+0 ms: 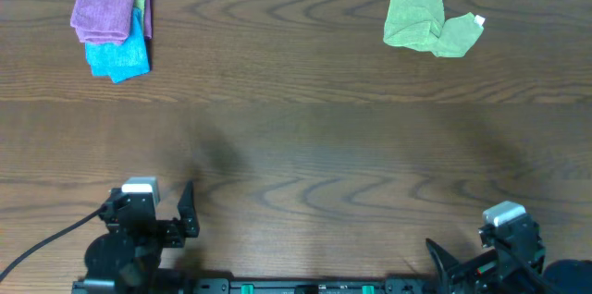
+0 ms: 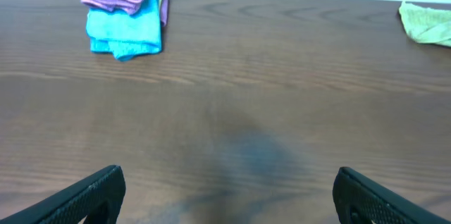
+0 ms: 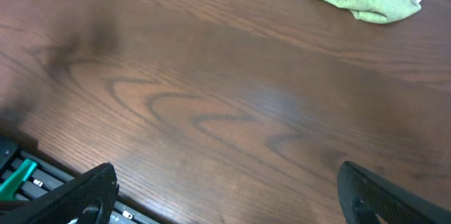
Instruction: Fold the cloth
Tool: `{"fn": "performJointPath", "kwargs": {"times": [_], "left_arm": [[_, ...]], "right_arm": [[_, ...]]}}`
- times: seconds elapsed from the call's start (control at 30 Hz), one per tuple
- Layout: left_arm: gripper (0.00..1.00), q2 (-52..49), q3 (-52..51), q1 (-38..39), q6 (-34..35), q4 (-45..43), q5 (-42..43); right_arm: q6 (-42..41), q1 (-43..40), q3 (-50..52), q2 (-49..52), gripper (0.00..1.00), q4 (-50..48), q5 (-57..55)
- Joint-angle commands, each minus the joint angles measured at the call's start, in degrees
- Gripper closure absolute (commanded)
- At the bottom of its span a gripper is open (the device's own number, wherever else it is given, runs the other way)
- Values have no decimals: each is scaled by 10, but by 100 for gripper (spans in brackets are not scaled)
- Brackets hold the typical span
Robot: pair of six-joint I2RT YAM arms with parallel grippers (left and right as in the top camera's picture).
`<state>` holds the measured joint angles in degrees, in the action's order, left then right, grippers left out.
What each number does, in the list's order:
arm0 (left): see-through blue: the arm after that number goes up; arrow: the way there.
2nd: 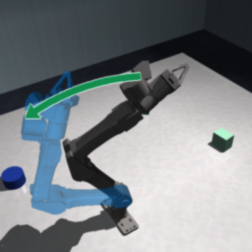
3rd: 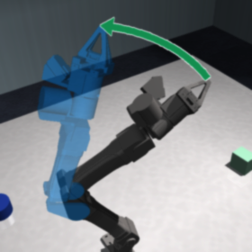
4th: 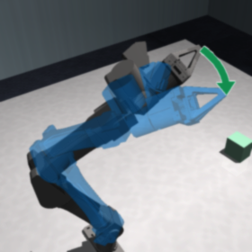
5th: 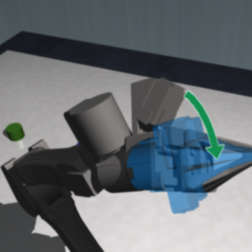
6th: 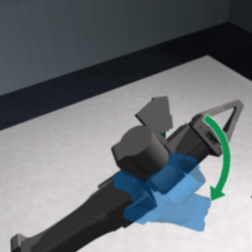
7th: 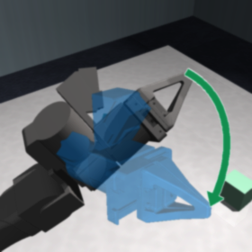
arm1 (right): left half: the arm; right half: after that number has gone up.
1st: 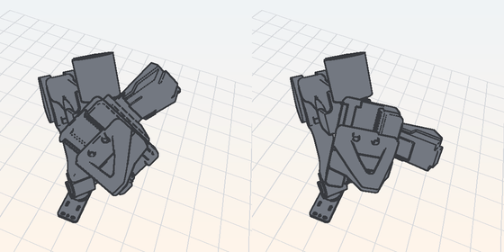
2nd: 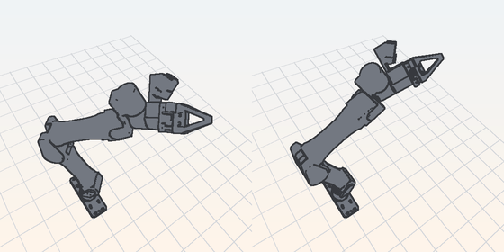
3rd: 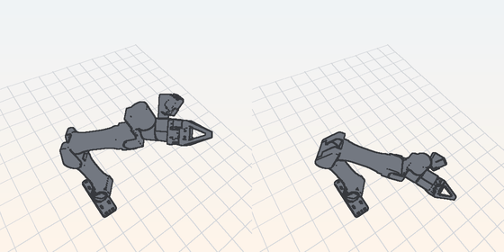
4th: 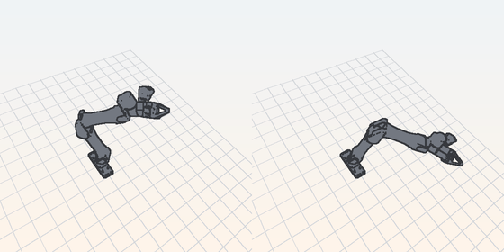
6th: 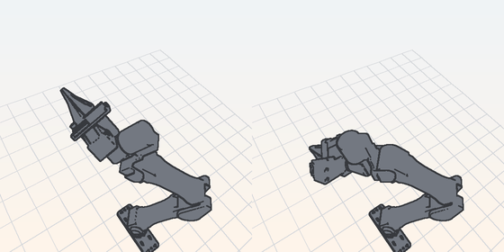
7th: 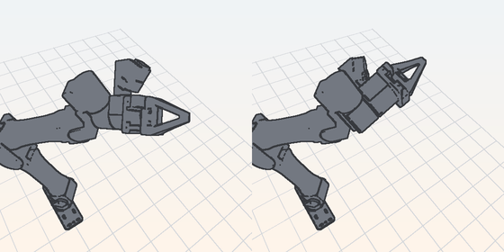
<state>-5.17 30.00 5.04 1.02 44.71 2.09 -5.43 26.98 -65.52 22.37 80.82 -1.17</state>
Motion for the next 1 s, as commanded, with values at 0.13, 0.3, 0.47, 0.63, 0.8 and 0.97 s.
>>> {"fn": "performJointPath", "kwargs": {"times": [0.13,0.3,0.47,0.63,0.8,0.97], "left_arm": [[5,45,-84,2,-10,-54,-10],[5,50,-120,3,-6,-71,-10],[5,50,-149,2,-2,-73,-10],[5,50,-176,2,26,-72,-10],[5,50,-208,2,40,-73,0],[5,50,-210,2,37,-66,-5]], "right_arm": [[-5,4,1,2,1,0,1],[-5,4,1,2,1,0,1],[-5,4,1,2,1,0,1],[-5,4,1,2,1,0,1],[-5,4,1,2,1,0,1],[-5,4,1,2,1,0,1]]}}
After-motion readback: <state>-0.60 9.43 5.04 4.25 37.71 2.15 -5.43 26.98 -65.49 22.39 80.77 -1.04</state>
